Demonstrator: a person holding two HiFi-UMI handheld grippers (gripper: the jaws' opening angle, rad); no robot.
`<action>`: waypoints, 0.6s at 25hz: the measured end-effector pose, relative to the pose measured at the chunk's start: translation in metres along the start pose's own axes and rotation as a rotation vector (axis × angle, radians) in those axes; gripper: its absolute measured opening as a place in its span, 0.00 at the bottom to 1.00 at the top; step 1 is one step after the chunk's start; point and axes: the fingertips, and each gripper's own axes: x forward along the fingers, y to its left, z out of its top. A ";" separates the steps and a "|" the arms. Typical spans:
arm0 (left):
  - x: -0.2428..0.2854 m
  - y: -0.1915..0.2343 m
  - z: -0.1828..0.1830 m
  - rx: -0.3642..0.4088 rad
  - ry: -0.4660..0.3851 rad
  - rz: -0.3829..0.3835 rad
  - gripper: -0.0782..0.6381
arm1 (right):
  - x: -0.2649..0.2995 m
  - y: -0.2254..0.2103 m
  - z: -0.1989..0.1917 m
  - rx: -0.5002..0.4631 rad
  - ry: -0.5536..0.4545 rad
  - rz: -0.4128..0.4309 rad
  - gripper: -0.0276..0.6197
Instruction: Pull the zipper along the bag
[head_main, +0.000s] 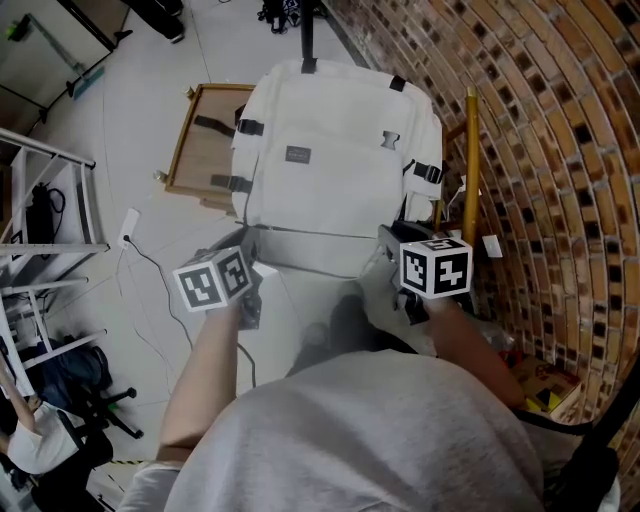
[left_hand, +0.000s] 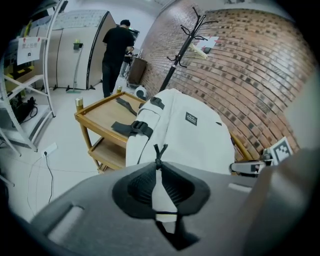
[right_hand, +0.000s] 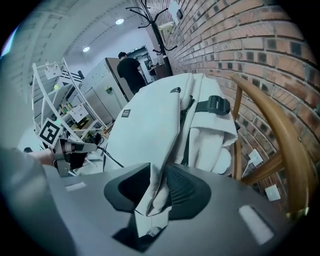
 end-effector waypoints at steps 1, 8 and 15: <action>-0.001 0.000 0.001 0.008 -0.002 0.003 0.15 | -0.002 -0.002 0.003 0.003 -0.010 -0.006 0.21; -0.023 0.005 0.012 0.033 -0.051 -0.008 0.29 | -0.029 -0.004 0.013 0.010 -0.071 -0.044 0.22; -0.059 -0.055 -0.004 0.117 -0.051 -0.242 0.22 | -0.061 0.059 -0.023 -0.020 -0.081 0.030 0.05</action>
